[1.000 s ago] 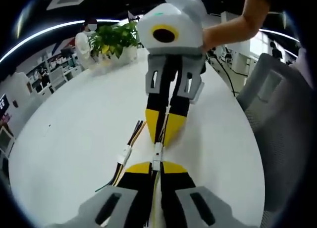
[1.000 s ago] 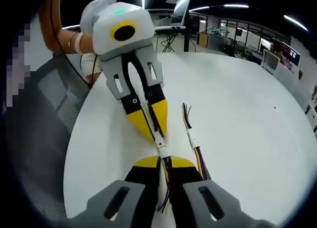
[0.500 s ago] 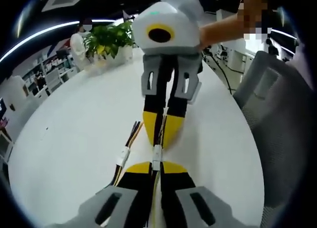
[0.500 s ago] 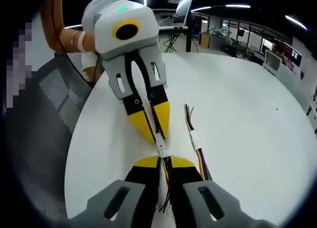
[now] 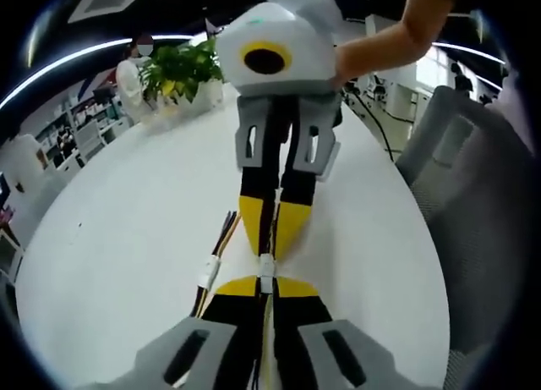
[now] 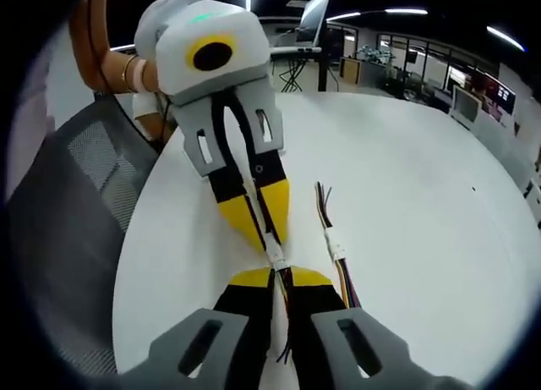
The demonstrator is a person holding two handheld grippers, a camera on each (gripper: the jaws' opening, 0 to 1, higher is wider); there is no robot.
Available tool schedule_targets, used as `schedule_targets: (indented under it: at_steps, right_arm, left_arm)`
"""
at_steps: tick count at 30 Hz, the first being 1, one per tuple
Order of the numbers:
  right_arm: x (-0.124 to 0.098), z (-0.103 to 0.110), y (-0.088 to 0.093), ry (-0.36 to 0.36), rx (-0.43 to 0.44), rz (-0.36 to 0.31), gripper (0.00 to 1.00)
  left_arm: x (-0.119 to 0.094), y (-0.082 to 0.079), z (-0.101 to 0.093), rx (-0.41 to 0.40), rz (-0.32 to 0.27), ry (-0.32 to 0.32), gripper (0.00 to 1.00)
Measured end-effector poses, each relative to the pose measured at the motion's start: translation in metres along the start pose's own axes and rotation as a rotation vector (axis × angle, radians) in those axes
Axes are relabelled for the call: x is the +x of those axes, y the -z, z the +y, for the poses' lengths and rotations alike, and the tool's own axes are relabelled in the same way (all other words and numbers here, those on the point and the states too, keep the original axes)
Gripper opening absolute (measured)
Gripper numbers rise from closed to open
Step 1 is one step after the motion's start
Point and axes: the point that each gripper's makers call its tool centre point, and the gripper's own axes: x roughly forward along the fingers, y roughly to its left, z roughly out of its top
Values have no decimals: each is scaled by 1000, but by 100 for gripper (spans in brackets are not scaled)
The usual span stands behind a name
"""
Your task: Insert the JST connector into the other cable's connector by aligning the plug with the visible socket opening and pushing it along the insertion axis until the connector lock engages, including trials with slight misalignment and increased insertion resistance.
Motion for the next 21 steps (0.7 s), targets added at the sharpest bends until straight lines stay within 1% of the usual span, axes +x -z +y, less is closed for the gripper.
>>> schedule_targets:
  at_steps: [1,6,12,17,21]
  right_arm:
    - [0,0,0,-3,10,-5,1]
    - [-1,1,-2,1,18,-15,1]
    - [0,0,-3,5,24,-20,1]
    - [3,-9,-6,28,26,-22,1]
    - [5,-15,-7,41,35,-29,2]
  left_arm:
    - [0,0,0,14,-1,1,0]
    - [-1,-1,1,10,-6,3,0]
    - [0,0,4,41,8,11,0]
    - [2,2,14,55,15,6,0]
    - [3,4,22,74,22,15,0]
